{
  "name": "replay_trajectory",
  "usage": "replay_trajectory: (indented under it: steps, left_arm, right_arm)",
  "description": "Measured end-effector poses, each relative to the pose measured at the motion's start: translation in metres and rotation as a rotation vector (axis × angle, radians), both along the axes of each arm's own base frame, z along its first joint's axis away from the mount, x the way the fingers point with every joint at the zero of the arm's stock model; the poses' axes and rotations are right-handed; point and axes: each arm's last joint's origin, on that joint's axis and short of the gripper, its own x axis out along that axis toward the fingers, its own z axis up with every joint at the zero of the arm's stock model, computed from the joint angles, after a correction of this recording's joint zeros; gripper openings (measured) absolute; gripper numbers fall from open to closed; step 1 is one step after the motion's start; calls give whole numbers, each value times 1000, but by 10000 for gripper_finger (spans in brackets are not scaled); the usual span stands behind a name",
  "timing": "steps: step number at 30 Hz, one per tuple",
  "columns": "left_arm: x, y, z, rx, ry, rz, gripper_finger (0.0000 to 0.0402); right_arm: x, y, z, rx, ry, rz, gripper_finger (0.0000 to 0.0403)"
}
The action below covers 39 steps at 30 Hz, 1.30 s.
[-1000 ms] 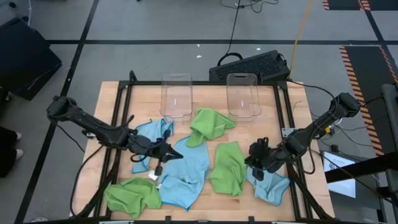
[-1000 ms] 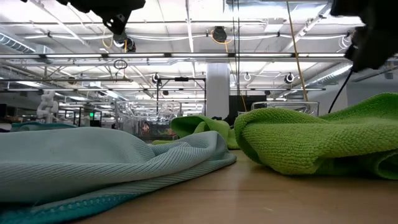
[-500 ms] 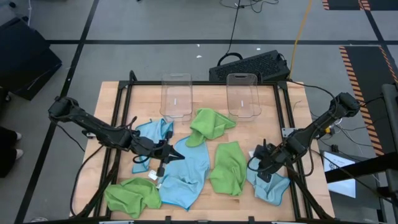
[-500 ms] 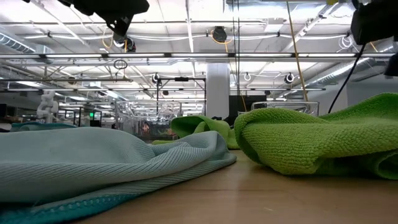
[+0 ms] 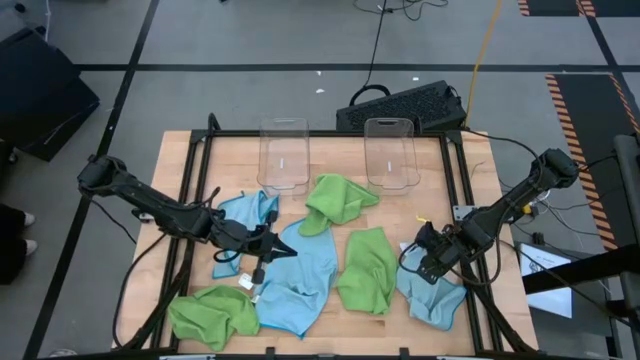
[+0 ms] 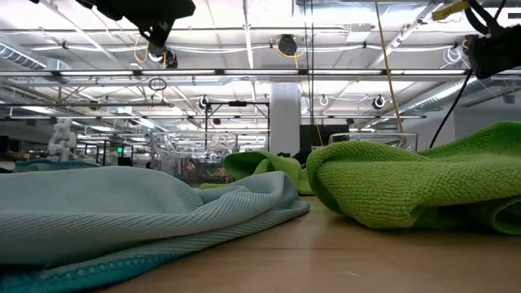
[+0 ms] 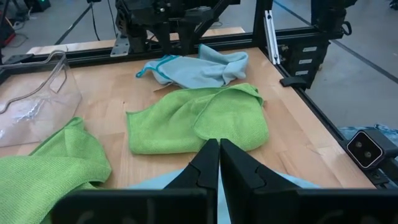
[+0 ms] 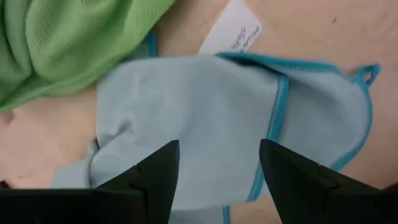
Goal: Fold microfiber towels
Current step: Fold the right blue microfiber towel
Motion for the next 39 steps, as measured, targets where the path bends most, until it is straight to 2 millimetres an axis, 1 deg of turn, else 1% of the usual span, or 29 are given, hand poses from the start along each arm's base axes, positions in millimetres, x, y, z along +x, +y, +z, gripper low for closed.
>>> replay_trajectory:
  steps: [5, 11, 17, 22, 24, 27, 34, 35, 39]
  left_arm:
    - [0, 1, 0, 10, -7, 19, 19]
    - [0, 1, 0, 11, -8, 21, 19]
    - [0, 1, 0, 13, -8, 21, 19]
    - [0, 1, 1, 13, -9, 21, 19]
    - [0, 1, 1, 13, -9, 22, 19]
    - [0, 1, 1, 13, -9, 22, 19]
    - [0, 1, 1, 13, -9, 22, 19]
    - [0, 1, 1, 13, -9, 22, 19]
    - [0, 1, 1, 13, -9, 22, 19]
  right_arm:
    - [0, -2, -2, -25, -11, -41, 216]
    - [-9, -7, -21, -31, 57, -89, 214]
    - [-10, -7, -35, 3, 38, -63, 213]
    - [-6, -3, -37, 65, -2, -12, 207]
    - [-5, -2, -37, 71, -13, 9, 194]
    - [-4, -2, -37, 67, -30, 50, 155]
    - [-3, -1, -36, 35, -57, 166, 20]
    - [-2, -1, -36, 35, -66, 182, 10]
    - [3, 1, -34, 14, -152, 226, 5]
